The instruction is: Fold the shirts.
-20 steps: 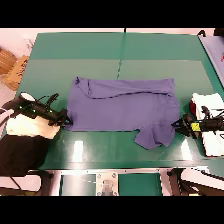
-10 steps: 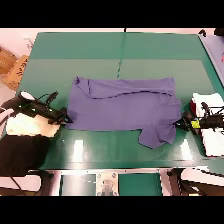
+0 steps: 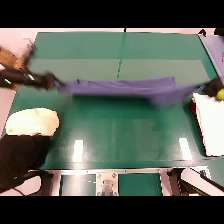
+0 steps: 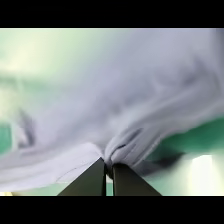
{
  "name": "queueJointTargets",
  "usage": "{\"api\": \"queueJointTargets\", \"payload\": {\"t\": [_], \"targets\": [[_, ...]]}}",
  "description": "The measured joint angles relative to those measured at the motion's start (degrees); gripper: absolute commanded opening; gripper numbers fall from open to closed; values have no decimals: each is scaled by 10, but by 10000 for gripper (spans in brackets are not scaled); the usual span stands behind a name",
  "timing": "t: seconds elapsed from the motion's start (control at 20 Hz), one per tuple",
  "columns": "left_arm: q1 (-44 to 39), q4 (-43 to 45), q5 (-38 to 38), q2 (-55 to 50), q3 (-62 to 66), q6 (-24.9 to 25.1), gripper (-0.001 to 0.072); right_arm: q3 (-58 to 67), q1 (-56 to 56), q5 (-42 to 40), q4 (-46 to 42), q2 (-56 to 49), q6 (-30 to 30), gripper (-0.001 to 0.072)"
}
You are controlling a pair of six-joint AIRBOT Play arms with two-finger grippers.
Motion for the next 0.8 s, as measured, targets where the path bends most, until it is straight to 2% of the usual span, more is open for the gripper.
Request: {"api": "queueJointTargets", "payload": {"t": [0.2, 0.45, 0.6, 0.8], "targets": [[0, -28, 31, 101, 204, 1, 20, 165, -1, -69, 64, 116, -6, 23], [0, -37, 61, 160, 393, 1, 20, 278, -1, -187, 69, 224, -8, 23], [0, -14, 65, 170, 416, -9, 20, 297, -1, -224, 50, 253, -8, 23], [0, 37, 80, 171, 367, -31, 20, 272, -1, -236, 31, 252, -8, 23]]}}
